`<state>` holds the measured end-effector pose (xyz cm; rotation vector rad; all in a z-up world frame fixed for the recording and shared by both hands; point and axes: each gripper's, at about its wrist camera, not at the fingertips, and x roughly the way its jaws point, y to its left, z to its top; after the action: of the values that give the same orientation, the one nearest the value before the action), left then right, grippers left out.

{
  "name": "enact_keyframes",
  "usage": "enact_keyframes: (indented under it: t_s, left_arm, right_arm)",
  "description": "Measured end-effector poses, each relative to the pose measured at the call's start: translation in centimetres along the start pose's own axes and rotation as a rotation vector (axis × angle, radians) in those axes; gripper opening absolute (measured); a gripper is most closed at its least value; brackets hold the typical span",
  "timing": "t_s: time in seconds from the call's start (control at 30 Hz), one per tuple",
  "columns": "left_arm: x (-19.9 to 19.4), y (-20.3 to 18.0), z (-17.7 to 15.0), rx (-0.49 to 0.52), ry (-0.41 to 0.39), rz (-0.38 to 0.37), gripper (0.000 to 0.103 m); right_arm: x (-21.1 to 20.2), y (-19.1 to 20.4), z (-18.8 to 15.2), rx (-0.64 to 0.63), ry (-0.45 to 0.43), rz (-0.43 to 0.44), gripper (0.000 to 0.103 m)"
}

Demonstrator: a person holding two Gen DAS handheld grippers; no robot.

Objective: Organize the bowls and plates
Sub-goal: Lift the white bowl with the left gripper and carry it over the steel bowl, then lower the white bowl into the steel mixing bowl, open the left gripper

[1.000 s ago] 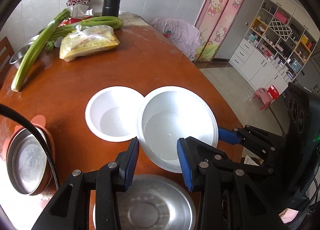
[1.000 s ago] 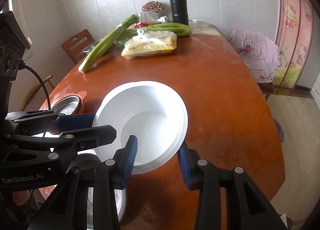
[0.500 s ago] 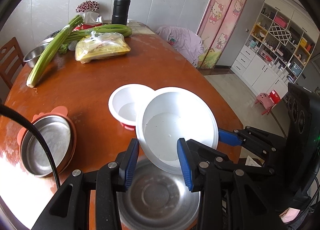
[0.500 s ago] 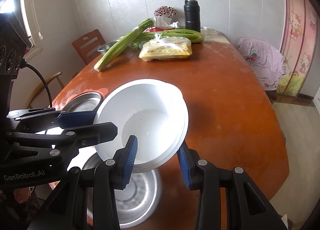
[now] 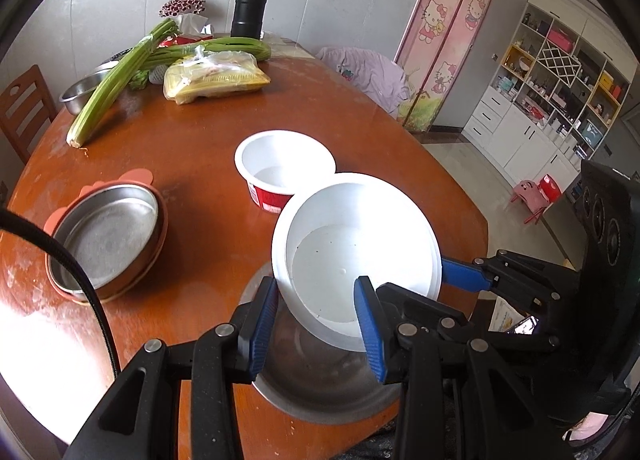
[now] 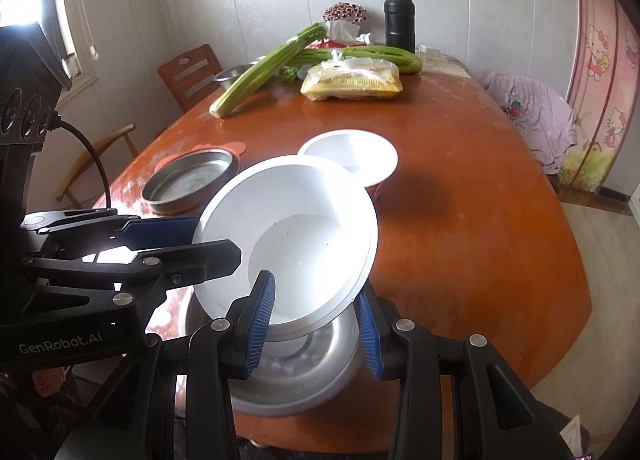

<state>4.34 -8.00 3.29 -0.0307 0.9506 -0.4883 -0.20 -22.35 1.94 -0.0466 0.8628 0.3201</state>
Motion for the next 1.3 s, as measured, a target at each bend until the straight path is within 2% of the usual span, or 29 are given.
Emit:
enact_keyframes:
  t_s: [0.37, 0.73, 1.3]
  left_arm:
    - [0.9, 0.0, -2.4, -0.001, 0.045, 0.010, 0.040]
    - [2.4, 0.6, -2.8, -0.002, 0.085, 0.031, 0.040]
    - [2.3, 1.5, -2.5, -0.002, 0.066, 0.044, 0.040]
  right_arm:
    - [1.0, 0.6, -2.3, -0.008, 0.052, 0.008, 0.041]
    - [2.6, 0.7, -3.2, -0.007, 0.108, 0.027, 0.042]
    - [2.3, 0.7, -2.5, -0.031, 0.080, -0.016, 0.042]
